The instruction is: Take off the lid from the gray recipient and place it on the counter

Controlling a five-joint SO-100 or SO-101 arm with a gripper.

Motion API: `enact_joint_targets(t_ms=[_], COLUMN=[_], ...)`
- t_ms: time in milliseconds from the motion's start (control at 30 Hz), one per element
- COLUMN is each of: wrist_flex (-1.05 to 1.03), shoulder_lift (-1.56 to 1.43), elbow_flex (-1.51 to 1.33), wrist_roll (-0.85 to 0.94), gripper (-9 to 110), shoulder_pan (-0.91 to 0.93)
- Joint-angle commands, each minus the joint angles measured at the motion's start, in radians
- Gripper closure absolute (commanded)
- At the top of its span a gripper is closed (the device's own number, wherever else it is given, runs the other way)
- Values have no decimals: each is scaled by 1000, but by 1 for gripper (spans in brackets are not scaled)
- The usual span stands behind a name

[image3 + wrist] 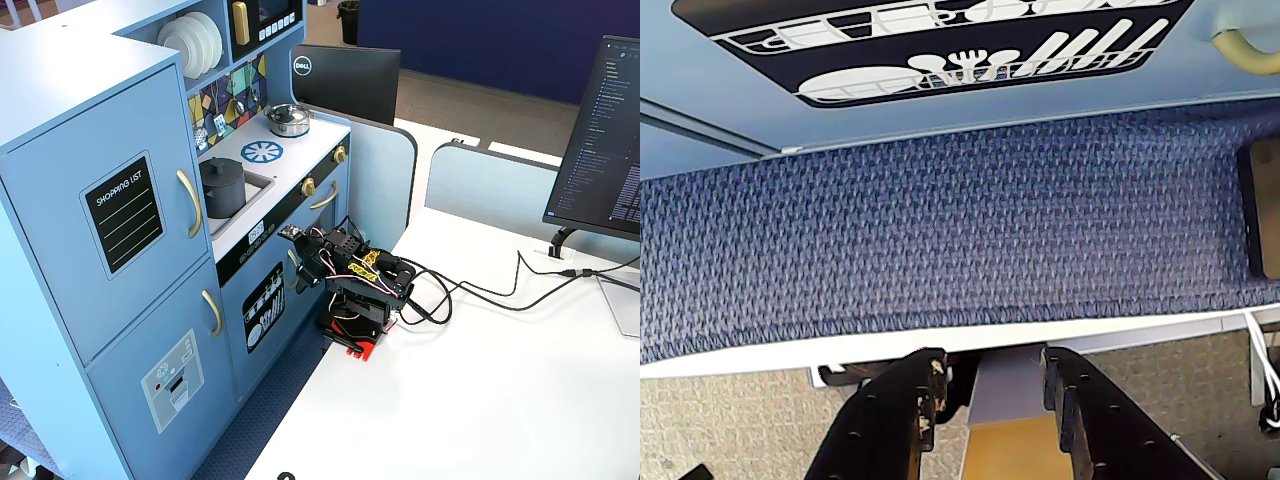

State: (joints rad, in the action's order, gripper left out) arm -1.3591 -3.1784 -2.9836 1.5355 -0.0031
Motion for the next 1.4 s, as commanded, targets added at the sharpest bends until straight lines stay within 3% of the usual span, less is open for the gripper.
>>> enact_joint_targets(t_ms=[0,400,700,867,1067,1367], wrist_flex=[-172,-109,129,383,838,1108], shoulder_lift=[-2,0,186,261,344,479], elbow_flex=[-18,-2,517,744,750,759], wrist_roll=[15,32,144,126,121,115], gripper=[101,101,102,102,102,88], shoulder_pan=[14,21,25,12,5,21])
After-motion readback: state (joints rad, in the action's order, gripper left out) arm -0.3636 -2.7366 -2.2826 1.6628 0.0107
